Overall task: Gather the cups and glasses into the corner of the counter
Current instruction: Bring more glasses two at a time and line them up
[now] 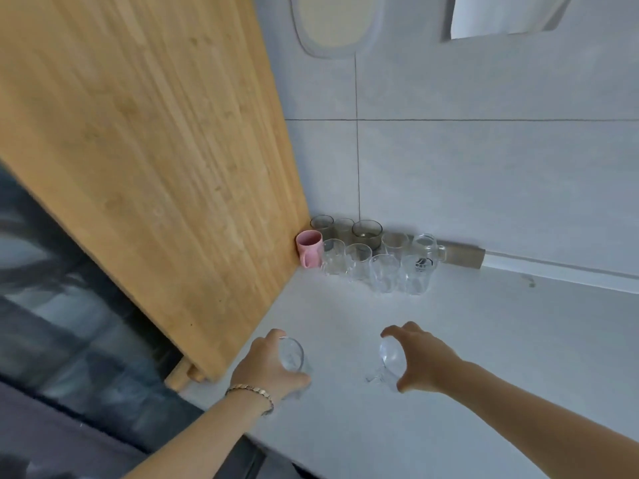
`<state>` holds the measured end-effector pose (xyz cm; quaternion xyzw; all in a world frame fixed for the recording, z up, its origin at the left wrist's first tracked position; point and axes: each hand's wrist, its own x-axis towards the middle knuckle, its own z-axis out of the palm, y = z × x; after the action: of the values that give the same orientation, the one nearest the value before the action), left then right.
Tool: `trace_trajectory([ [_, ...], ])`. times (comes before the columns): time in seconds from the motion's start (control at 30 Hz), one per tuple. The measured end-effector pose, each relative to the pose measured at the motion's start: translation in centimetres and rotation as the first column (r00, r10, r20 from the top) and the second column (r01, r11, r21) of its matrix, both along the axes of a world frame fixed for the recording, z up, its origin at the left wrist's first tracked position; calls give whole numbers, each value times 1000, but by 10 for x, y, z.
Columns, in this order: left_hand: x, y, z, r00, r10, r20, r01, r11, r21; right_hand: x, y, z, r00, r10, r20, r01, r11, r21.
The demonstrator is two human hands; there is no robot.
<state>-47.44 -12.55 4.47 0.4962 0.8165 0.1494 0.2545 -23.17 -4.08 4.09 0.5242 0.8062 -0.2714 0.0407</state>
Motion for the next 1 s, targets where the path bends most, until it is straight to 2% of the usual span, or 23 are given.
trace_trajectory([
  [0.23, -60, 101, -14, 997, 20, -70, -24, 998, -62, -90, 89, -22, 993, 115, 18, -114, 993, -39],
  [0.53, -90, 211, -70, 997, -31, -76, 18, 987, -159, -179, 165, -56, 941, 245, 235, -261, 965, 40],
  [0.7, -99, 248, -86, 998, -58, -15, 54, 982, -180, -188, 184, -67, 963, 213, 163, -225, 973, 59],
  [0.77, -103, 258, -90, 999, -48, -4, 46, 985, -168, -185, 182, -71, 987, 123, 103, -125, 992, 9],
  [0.83, -106, 266, -93, 999, -38, 0, 37, 989, -147, -185, 173, -76, 993, -114, 19, 115, 987, -109],
  [0.93, -103, 272, -96, 999, -31, 28, 34, 992, -120, -192, 165, -85, 860, -507, -54, 477, 838, -264],
  [1.0, -101, 271, -98, 998, -56, 36, 60, 990, -130, -202, 164, -89, 793, -603, -93, 550, 773, -317],
])
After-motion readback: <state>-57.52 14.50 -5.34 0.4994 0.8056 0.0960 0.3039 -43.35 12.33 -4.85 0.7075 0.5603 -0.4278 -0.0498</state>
